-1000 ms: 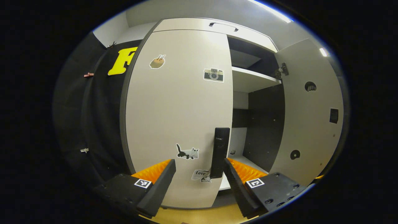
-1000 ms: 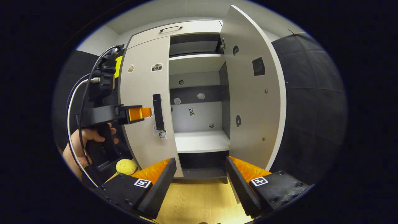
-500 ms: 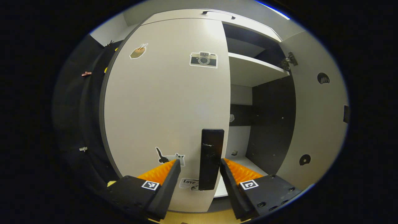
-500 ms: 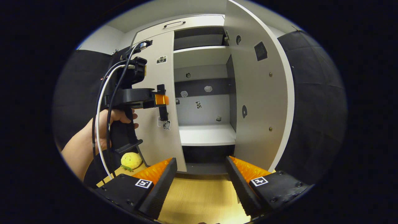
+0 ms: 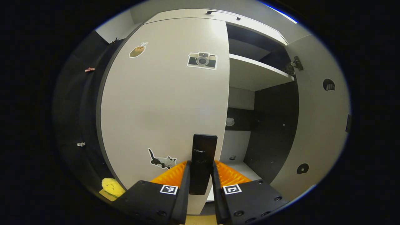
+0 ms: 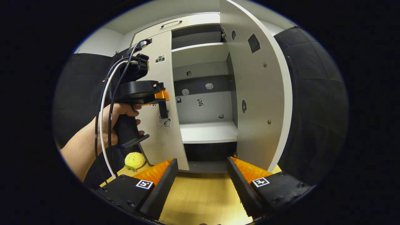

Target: Open the right door of the double-door shoe cabinet with the right hand, and open the left door with the left hand.

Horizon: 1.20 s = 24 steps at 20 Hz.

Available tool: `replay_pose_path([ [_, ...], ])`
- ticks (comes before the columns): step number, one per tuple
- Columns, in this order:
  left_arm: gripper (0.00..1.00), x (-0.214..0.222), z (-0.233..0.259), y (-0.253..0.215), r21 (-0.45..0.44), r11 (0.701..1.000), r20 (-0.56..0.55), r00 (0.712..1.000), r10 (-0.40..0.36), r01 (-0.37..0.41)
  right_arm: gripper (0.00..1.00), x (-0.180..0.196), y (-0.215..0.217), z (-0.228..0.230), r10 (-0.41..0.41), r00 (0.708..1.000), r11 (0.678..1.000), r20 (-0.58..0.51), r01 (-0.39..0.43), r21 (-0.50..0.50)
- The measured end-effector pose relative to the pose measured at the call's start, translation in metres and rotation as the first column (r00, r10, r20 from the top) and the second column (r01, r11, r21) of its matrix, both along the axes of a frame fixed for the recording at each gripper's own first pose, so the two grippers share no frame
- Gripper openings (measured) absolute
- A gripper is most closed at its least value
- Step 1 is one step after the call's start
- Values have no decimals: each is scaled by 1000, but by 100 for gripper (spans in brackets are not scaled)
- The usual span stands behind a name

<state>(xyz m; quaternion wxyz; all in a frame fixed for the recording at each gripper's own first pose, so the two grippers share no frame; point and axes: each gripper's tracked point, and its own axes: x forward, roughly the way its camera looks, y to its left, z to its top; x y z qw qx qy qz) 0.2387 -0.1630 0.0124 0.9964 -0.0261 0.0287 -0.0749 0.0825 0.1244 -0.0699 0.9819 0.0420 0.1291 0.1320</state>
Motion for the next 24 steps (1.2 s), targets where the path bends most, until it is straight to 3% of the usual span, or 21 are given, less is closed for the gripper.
replay_pose_path([
  [6,31,-1,-5,1,66,998,4,1000,-1,1,99,-4,-5,-7,-3,1000,1000,-16,3,0],
  [11,18,-4,-6,2,35,999,9,1000,-9,9,99,-6,-7,-9,-17,999,1000,-32,17,10],
  [18,17,-16,-7,9,-8,999,10,999,-45,45,99,-4,-12,-7,-54,998,998,-41,55,17],
  [24,16,-22,-7,20,-35,997,17,997,-69,69,99,-11,16,-7,-22,999,1000,-45,22,6],
])
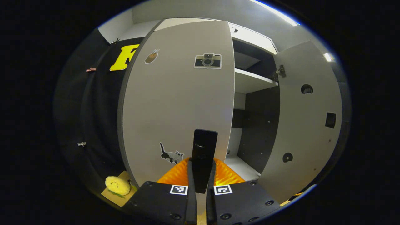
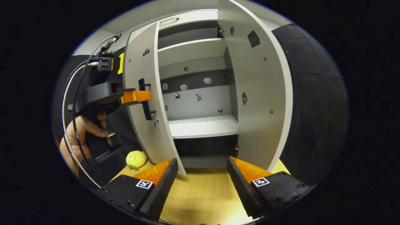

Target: Open the right door of the double-door shoe cabinet with the right hand, and open the left door with the left hand.

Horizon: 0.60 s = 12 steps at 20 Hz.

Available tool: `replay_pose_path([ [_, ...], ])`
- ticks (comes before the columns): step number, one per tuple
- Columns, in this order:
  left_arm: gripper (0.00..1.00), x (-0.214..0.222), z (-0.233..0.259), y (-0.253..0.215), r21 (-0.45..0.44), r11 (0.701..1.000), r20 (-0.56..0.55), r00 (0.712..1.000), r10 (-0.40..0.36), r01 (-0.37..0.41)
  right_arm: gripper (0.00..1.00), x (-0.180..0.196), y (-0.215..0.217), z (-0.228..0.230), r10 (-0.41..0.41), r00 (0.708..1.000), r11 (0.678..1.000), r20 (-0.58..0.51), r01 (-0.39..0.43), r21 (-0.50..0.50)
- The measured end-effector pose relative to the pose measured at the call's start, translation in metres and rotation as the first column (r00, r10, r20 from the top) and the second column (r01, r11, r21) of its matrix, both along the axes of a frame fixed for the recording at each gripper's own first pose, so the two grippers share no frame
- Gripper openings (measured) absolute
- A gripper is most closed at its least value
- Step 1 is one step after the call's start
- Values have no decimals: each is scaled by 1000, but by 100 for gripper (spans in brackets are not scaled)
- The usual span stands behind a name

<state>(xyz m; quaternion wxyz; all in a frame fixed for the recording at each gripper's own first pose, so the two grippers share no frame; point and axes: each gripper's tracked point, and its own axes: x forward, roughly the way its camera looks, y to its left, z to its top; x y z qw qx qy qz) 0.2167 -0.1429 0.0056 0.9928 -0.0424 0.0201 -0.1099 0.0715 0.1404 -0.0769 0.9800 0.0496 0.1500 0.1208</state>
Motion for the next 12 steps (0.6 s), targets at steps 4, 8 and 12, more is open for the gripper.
replay_pose_path([
  [4,16,-6,0,8,-39,999,6,1000,-10,10,99,-4,17,1,17,1000,1000,4,-17,-13],
  [8,16,-11,2,16,-61,998,9,1000,3,-3,99,-11,33,2,25,1000,1000,0,-25,-13],
  [12,15,-18,2,27,-35,999,14,1000,24,-24,98,-19,44,-1,25,1000,1000,-8,-25,-17],
])
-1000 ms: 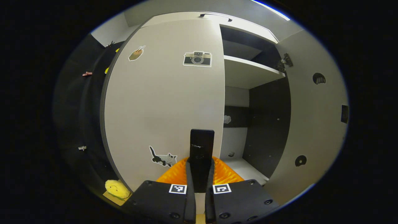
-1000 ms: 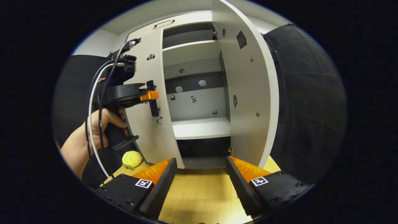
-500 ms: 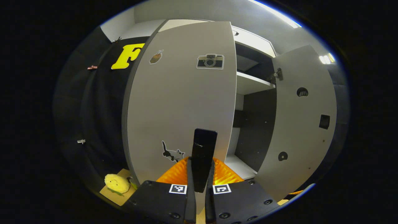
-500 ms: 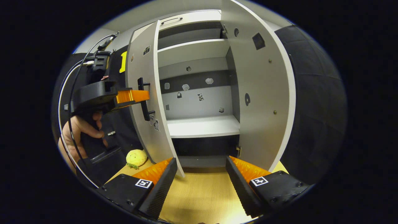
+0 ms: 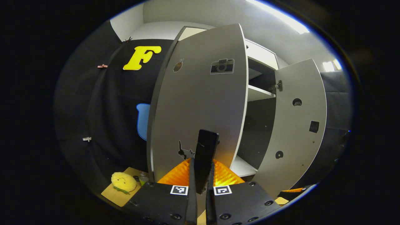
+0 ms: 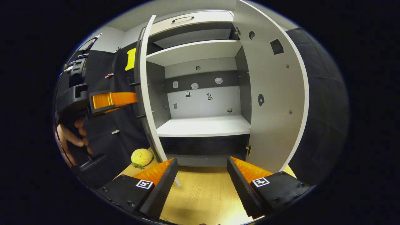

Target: Open the right door of the double-door shoe cabinet with the right hand, and open the left door with the left hand.

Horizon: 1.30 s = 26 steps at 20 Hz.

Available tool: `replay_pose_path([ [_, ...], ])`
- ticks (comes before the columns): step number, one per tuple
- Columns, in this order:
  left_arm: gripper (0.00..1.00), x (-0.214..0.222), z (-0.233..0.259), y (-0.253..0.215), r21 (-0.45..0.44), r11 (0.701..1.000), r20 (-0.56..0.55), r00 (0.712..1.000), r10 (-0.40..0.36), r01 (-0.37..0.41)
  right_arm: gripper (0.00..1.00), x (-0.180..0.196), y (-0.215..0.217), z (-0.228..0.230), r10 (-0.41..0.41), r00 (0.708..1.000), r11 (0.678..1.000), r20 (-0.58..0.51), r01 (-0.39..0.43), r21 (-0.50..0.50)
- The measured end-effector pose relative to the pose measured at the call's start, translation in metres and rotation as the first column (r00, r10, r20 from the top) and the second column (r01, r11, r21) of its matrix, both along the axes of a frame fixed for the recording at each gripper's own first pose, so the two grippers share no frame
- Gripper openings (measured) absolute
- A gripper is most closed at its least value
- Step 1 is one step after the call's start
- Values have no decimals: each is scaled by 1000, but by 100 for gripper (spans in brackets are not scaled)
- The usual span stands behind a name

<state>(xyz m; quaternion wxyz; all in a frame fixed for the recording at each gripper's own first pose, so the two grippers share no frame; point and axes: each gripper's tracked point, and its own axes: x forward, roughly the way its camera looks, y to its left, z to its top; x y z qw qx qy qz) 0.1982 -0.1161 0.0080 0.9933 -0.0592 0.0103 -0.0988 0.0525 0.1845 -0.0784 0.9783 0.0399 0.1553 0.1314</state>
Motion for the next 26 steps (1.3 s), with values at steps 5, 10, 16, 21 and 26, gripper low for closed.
replay_pose_path([
  [5,14,-20,1,32,-18,999,7,1000,28,-28,99,-12,11,-5,-6,1000,1000,-10,6,-10],
  [10,7,-32,3,78,15,996,6,996,91,-92,99,-21,25,-4,-4,1000,1000,-2,4,-11],
  [16,5,-28,-1,161,78,970,6,973,232,-232,99,-25,23,-6,-46,999,998,2,46,-41],
  [21,5,-27,-9,155,60,987,-5,989,148,-147,98,-23,6,-5,-102,995,990,-9,101,-94],
  [26,5,-54,-9,152,102,982,-32,986,165,-161,99,-24,-23,15,-127,991,987,40,131,-98],
])
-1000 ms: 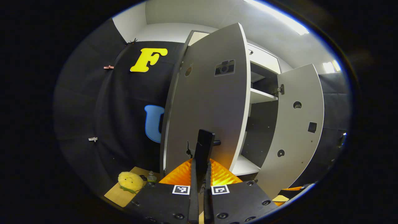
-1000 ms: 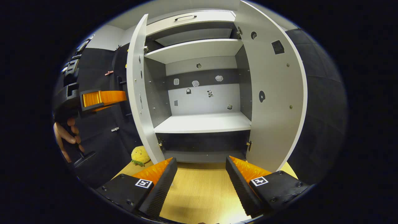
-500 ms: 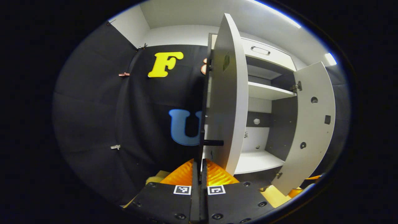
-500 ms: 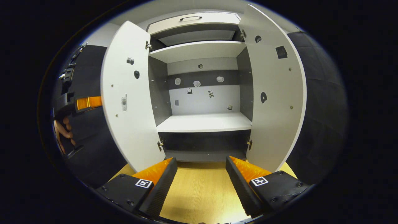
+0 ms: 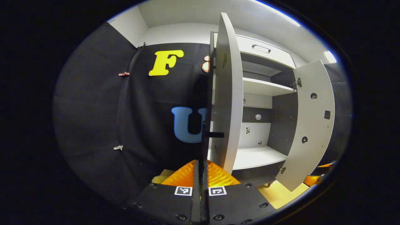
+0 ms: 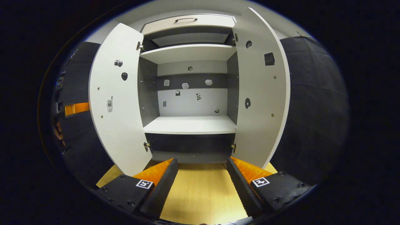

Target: Open the right door of the double-door shoe cabinet with the right hand, and open the left door with the left hand.

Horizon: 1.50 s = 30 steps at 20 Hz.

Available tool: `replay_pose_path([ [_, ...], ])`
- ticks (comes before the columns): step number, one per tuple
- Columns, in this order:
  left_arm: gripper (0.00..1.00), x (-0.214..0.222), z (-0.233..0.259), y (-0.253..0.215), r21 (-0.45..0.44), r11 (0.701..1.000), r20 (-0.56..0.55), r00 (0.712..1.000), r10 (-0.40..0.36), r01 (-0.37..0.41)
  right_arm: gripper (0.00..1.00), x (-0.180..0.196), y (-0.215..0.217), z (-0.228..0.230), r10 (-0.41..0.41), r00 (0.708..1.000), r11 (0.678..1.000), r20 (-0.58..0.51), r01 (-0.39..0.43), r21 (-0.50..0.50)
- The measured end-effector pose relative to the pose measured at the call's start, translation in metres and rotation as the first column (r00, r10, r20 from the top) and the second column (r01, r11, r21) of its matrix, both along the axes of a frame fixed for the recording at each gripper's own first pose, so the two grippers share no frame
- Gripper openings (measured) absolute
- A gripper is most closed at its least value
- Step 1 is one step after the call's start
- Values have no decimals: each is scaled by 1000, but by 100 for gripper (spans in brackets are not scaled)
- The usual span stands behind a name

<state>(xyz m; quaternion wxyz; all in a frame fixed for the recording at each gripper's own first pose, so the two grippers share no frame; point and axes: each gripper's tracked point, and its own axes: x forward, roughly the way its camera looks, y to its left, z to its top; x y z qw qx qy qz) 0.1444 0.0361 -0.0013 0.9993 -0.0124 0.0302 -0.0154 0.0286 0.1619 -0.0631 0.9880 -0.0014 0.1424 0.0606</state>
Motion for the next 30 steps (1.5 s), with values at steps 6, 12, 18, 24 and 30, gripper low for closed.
replay_pose_path([
  [6,5,-45,9,-47,-14,1000,53,998,20,-19,98,-4,-41,21,34,999,999,37,-35,23],
  [12,10,-71,-10,-119,-19,1000,27,1000,6,-6,98,-18,-69,37,102,992,994,72,-105,34],
  [18,47,-99,-6,-154,-18,1000,36,999,18,-17,98,-30,-90,74,141,978,988,155,-150,46],
  [24,88,-108,2,-153,-22,1000,57,998,22,-21,98,-32,-92,86,126,975,988,182,-140,66],
  [30,95,-100,-5,-141,-30,1000,52,999,10,-8,99,-28,-77,87,97,975,991,200,-114,76],
])
